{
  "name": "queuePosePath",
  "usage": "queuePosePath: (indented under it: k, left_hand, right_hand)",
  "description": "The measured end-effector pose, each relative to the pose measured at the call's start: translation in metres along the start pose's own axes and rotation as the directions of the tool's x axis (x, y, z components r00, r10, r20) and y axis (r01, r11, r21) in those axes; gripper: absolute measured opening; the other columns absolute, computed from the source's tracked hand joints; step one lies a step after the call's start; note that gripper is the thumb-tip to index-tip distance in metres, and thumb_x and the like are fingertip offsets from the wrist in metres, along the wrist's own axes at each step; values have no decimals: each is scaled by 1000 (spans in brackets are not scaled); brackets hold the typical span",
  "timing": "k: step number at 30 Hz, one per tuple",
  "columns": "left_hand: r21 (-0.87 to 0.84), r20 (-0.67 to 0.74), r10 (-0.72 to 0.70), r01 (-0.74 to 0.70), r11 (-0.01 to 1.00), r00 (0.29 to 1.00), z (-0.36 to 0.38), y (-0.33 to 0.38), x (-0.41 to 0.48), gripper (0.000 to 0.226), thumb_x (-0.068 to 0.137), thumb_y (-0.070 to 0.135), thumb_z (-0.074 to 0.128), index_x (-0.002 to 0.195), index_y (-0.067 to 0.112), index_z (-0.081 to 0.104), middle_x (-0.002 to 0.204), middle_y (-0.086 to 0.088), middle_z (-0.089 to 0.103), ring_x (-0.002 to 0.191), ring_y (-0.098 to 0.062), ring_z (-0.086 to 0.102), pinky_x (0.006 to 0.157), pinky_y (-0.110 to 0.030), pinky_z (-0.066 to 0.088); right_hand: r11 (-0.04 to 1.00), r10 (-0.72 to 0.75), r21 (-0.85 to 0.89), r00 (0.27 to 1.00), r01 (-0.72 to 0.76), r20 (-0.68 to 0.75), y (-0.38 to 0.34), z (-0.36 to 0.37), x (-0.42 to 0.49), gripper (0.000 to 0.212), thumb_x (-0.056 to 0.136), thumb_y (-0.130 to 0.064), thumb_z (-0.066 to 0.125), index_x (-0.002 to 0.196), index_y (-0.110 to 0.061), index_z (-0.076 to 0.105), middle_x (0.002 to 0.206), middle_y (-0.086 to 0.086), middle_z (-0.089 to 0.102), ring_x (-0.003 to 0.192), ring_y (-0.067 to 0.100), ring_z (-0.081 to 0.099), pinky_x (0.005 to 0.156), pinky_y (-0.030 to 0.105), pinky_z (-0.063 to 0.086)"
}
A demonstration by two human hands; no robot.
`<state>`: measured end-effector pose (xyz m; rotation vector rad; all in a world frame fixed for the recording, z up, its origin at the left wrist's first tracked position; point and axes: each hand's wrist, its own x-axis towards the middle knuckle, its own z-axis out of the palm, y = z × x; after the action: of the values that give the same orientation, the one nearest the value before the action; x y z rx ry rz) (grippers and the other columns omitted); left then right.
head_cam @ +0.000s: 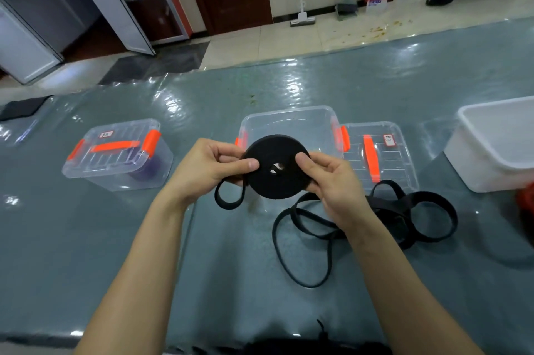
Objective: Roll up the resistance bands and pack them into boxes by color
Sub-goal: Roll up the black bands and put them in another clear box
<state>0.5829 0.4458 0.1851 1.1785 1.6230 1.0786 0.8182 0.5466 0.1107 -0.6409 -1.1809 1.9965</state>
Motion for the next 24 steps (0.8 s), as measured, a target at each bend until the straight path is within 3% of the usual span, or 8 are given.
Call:
queuePosePath:
  k: [3,5,8,13,18,22,24]
  left_hand:
    - [45,-11,24,-24,999,1000,-2,11,2,29,80,37,96,101,19,89,94,-23,82,82,-20,78,71,-25,62]
    - [64,-40,29,-27,998,999,-3,16,2,25,79,33,94,98,18,89,93,-26,81,80,-21,77,70,-26,63]
    - [79,-81,29,-23,997,996,-3,21,0,23,79,30,90,98,18,89,92,-16,84,80,-21,80,73,-29,66]
    - [82,-111,27,-18,996,993,-3,23,2,20,80,28,89,96,16,89,91,-14,84,79,-19,81,73,-28,67]
    - [127,-86,7,4,992,996,-7,26,6,23,79,31,90,97,16,88,89,-15,84,78,-20,79,72,-25,64]
    - [296,-16,-46,48,954,999,-13,43,14,23,79,35,94,97,21,89,88,-12,84,80,-26,81,75,-27,65]
    - [446,73,-95,53,893,993,-13,54,22,17,82,31,94,94,21,88,87,-10,84,83,-30,82,78,-32,67]
  right_hand:
    - [999,5,48,999,-7,41,3,-3,2,53,88,-47,85,124,-9,79,123,18,79,119,35,75,100,48,62]
    - [1000,3,-6,997,-2,73,3,-6,1,43,89,-41,86,121,-14,80,120,16,80,115,33,77,97,43,64]
    - [998,7,-64,999,-4,47,3,-10,1,22,90,-22,88,108,-12,82,107,18,82,101,35,81,85,35,66]
    - [996,38,-78,999,-37,12,0,-9,5,31,87,-18,89,110,-1,78,101,18,83,95,35,82,78,32,67]
    - [991,104,-94,990,-95,96,-4,-16,11,48,79,-30,94,116,-6,77,107,15,83,103,35,80,84,34,67]
    - [904,-19,-423,994,62,104,-16,-18,20,52,79,-59,89,125,-38,75,115,-12,81,107,9,77,95,37,60]
    - [792,-71,-591,985,151,157,-19,-18,24,44,80,-69,82,116,-46,78,103,-16,80,90,3,72,86,31,56]
